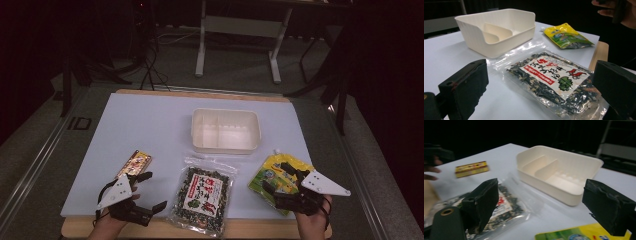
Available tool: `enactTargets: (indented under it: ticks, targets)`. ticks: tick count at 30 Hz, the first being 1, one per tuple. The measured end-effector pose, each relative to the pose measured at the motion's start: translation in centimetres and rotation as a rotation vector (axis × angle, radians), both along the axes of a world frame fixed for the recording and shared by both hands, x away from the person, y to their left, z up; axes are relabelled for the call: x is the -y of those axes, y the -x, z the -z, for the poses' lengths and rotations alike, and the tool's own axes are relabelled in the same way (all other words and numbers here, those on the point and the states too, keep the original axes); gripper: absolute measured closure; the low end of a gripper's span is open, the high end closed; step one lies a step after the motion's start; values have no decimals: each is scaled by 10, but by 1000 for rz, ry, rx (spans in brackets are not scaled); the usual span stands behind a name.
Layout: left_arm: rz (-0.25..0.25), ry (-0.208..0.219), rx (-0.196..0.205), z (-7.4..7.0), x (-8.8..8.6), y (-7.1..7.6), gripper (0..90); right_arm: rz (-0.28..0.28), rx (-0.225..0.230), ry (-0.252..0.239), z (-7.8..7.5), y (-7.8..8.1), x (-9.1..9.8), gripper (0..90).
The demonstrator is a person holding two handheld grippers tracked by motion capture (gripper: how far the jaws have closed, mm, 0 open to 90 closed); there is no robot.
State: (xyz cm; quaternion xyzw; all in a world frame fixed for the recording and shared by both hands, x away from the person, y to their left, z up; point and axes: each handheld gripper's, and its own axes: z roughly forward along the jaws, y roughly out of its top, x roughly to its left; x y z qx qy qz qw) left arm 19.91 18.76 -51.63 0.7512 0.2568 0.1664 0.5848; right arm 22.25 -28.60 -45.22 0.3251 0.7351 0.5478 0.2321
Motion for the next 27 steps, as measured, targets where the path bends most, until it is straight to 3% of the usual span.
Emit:
enactTargets:
  ticks: [7, 11, 16, 21, 27]
  targets:
    - [6, 1, -5, 3, 8, -1, 7, 42, 51, 38, -3, 4, 0, 135]
    - [5, 8, -6, 2, 10, -1, 7, 51, 54, 77, -3, 2, 0, 144]
    - [-8, 18, -13, 3, 13, -1, 7, 72, 21, 108, -1, -5, 3, 147]
    - [21, 19, -7, 2, 17, 1, 7, 78, -11, 110, 0, -9, 6, 146]
    - [18, 17, 0, 2, 15, 0, 7, 30, -54, 119, 6, -10, 1, 128]
